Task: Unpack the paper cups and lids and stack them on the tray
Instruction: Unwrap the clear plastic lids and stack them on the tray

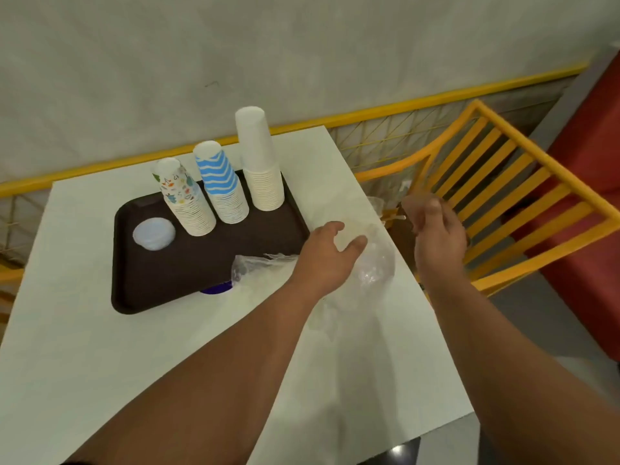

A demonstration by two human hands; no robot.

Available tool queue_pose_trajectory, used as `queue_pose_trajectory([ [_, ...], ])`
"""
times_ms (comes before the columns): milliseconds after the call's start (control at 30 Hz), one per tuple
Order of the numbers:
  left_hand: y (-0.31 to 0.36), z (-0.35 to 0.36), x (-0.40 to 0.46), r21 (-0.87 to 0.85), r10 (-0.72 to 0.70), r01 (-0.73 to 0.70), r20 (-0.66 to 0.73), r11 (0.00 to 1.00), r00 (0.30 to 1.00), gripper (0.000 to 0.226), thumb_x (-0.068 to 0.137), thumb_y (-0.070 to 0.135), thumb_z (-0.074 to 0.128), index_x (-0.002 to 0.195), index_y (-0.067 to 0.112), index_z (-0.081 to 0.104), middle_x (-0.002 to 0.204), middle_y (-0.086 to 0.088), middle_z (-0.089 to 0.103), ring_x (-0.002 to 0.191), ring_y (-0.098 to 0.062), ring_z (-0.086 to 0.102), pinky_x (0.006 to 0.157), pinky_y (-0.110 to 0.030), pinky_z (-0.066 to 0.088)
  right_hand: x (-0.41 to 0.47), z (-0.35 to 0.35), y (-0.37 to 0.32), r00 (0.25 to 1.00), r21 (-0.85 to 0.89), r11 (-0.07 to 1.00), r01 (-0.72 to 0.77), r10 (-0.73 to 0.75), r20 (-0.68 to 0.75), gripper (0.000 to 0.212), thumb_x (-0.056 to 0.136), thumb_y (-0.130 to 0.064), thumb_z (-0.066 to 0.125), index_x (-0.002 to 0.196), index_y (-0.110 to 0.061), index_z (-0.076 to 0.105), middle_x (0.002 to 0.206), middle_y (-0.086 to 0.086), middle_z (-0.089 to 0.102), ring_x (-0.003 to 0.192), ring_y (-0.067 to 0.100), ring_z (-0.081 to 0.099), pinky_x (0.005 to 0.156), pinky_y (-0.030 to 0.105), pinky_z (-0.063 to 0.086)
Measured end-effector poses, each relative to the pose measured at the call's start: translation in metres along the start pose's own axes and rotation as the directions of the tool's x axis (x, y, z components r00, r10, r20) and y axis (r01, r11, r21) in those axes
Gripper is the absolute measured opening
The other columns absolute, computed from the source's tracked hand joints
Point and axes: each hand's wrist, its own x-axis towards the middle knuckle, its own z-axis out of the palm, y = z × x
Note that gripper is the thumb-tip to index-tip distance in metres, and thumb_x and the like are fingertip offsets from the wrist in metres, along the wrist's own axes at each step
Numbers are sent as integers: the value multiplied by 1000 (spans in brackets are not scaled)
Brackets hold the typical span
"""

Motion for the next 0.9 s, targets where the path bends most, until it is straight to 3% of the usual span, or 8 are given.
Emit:
queue_pose_trajectory([
  [67, -1, 13, -2, 41, -36, 35, 42, 999, 998, 60, 93, 56, 53, 143, 26, 42, 146, 1, 47, 129, -21, 48, 107, -39, 42, -1, -15, 39, 971, -60, 974, -217, 222, 84, 32, 100, -43, 42, 91, -23, 65, 91, -2, 62, 93, 19, 57, 83, 40, 45],
  [167, -5, 26, -10, 85, -48, 41, 75, 995, 996, 57, 95, 54, 48, 143, 23, 43, 143, 1, 51, 127, -21, 51, 108, -39, 41, -9, -23, 77, 846, -195, 907, -374, 420, 328, 34, 103, -46, 34, 111, -27, 62, 119, 1, 61, 111, 25, 56, 97, 44, 45],
  [267, -4, 36, -21, 86, -59, 52, 77, 995, 995, 55, 97, 52, 46, 142, 21, 44, 140, 1, 54, 124, -21, 53, 107, -37, 43, -20, -24, 94, 740, -235, 851, -470, 525, 421, 29, 102, -43, 38, 109, -28, 62, 117, 3, 64, 108, 27, 59, 99, 48, 49],
  [367, -7, 42, -32, 73, -78, 71, 97, 995, 992, 55, 96, 54, 46, 141, 21, 45, 137, 0, 56, 121, -21, 55, 105, -39, 45, -28, -26, 108, 736, -354, 843, -404, 530, 422, 20, 97, -35, 49, 102, -24, 65, 104, 10, 69, 98, 30, 64, 91, 48, 55],
  [533, -18, 44, -49, -33, -158, 164, 147, 986, 976, 53, 94, 58, 45, 136, 25, 49, 128, 4, 60, 111, -17, 57, 98, -35, 48, -37, -25, 119, 754, -508, 758, -409, 594, 280, 13, 92, -30, 59, 90, -18, 64, 92, 11, 69, 82, 29, 68, 72, 43, 62],
  [667, -33, 46, -67, -283, -231, 277, 184, 918, 955, 53, 87, 66, 48, 132, 38, 49, 125, 12, 60, 111, -14, 59, 99, -42, 50, -49, -22, 120, 757, -543, 767, -342, 567, 325, 32, 96, -31, 48, 97, -2, 61, 93, 11, 65, 86, 27, 62, 88, 48, 55],
  [800, -50, 39, -78, -471, -286, 375, 251, 798, 925, 56, 78, 68, 52, 128, 45, 50, 124, 13, 62, 112, -16, 62, 94, -46, 53, -69, -17, 106, 722, -588, 759, -280, 570, 392, 48, 99, -34, 31, 125, -1, 54, 123, 23, 58, 112, 41, 56, 99, 52, 46],
  [900, -62, 30, -87, -530, -286, 413, 308, 740, 907, 46, 86, 61, 52, 128, 43, 52, 126, 12, 62, 112, -14, 63, 90, -41, 55, -86, -13, 105, 711, -595, 714, -368, 629, 315, 46, 102, -38, 29, 119, -5, 57, 120, 17, 59, 111, 37, 55, 101, 47, 44],
])
